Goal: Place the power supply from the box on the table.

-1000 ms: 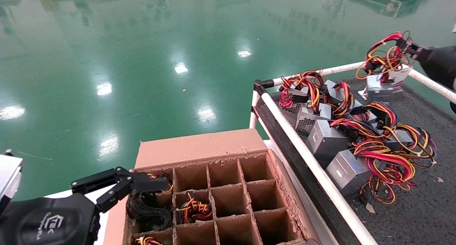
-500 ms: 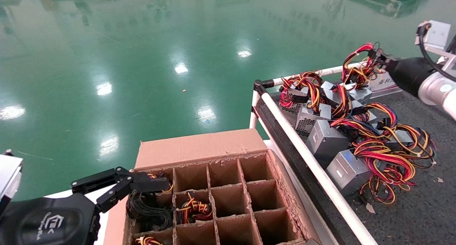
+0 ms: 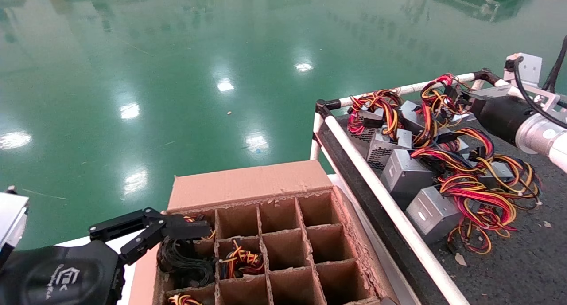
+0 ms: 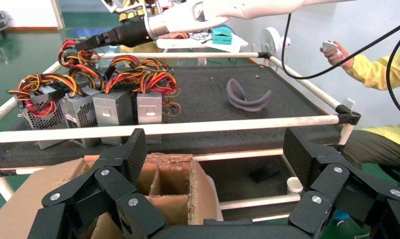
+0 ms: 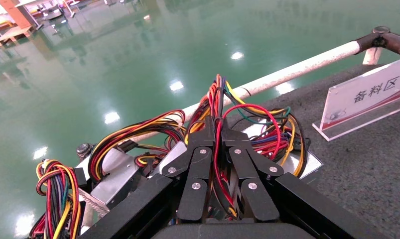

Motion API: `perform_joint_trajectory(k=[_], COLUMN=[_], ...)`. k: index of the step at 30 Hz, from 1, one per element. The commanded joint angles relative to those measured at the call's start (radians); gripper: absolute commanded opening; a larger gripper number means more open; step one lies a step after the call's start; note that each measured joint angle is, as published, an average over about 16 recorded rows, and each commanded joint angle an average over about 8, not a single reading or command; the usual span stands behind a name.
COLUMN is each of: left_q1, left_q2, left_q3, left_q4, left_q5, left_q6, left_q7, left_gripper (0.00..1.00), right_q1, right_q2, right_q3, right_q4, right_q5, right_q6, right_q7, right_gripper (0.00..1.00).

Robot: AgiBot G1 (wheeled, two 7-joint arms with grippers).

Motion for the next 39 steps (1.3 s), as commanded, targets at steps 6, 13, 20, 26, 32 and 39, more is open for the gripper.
perform_joint_trajectory(k=[6, 13, 20, 26, 32, 39], left_q1=[0.0, 0.0, 0.0, -0.001, -0.001, -0.001], left_q2=[0.0, 0.0, 0.0, 0.0, 0.0, 0.0], left_q3=[0.0, 0.001, 0.001, 0.001, 0.002, 0.002], left_q4=[0.0, 0.001, 0.001, 0.001, 0.001, 0.001], left_q5=[0.0, 0.0, -0.001, -0.001, -0.001, -0.001], left_q6=[0.0, 0.0, 0.0, 0.0, 0.0, 0.0], left_q7=[0.0, 0.0, 0.001, 0.001, 0.001, 0.001], left_gripper=[1.0, 1.0, 1.0, 1.0, 1.0, 1.0], right_q1=[-0.001, 0.022, 0.066, 0.092, 0.13, 0.192], right_q2=[0.004, 0.012, 0.023, 0.022, 0.014, 0.026], right_q3=[-0.002, -0.012, -0.033, -0.063, -0.095, -0.11], right_q4=[-0.002, -0.006, -0.024, -0.066, -0.13, -0.209], right_q5=[-0.004, -0.019, -0.05, -0.094, -0.14, -0.163], right_q6=[-0.009, -0.022, -0.055, -0.069, -0.05, -0.095], right_q7=[0.002, 0.011, 0.034, 0.052, 0.069, 0.071], right_gripper=[1.0, 1.0, 1.0, 1.0, 1.0, 1.0])
